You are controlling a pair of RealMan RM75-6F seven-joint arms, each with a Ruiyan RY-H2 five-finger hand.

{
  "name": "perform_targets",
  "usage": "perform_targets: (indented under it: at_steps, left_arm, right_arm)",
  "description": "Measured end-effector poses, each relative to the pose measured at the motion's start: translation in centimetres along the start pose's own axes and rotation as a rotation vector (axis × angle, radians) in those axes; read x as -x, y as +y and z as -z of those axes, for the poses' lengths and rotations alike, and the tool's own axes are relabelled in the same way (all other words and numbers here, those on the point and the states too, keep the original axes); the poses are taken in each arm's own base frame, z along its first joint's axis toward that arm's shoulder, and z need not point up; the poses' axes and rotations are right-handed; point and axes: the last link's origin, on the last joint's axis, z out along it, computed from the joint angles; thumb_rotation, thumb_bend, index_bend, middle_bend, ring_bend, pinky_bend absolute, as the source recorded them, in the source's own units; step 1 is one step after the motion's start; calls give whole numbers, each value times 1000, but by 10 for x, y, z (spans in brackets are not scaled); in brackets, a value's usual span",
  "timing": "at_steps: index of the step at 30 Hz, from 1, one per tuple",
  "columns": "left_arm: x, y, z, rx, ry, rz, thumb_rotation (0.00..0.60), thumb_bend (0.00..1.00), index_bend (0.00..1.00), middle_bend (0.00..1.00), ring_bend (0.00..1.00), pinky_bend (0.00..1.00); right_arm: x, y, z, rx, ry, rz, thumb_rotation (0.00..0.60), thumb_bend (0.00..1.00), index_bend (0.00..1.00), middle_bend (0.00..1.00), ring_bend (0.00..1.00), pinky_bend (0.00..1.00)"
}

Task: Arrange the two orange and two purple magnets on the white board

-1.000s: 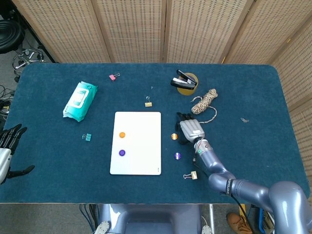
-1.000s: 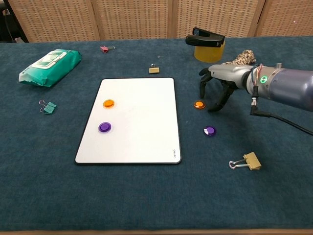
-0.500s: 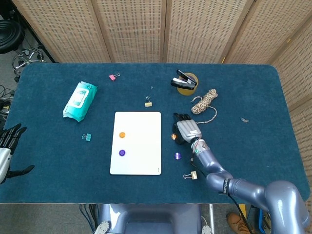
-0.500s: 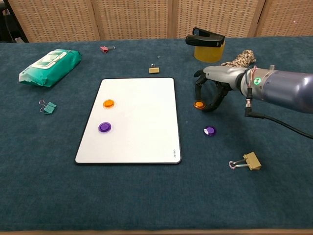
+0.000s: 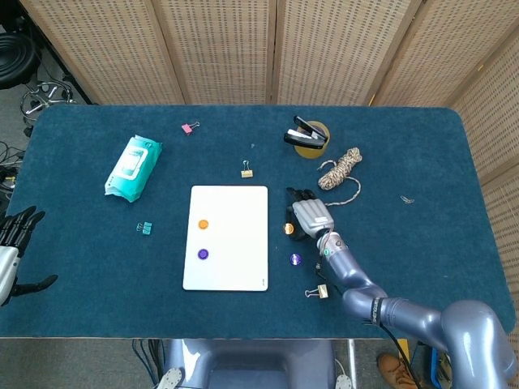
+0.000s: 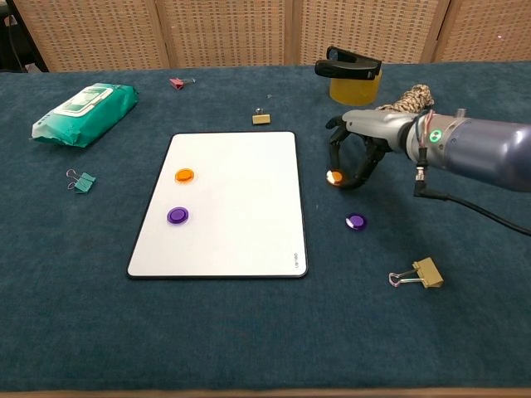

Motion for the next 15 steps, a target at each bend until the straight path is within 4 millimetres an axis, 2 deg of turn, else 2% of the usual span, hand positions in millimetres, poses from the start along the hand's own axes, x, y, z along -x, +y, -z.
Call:
perform_targets:
  at_steps: [8, 15]
  left_arm:
    - [0, 0, 0, 1, -5, 4, 600, 101, 0, 0, 0, 0]
    - [-1, -1, 0, 1, -11, 14, 600, 100, 0, 0, 0, 0]
  right_arm:
    - [-7, -7, -1, -3, 8, -55, 600, 352, 561, 0, 0, 0]
    - [-11, -26, -7, -31, 0, -87, 600, 356, 561, 0, 0, 0]
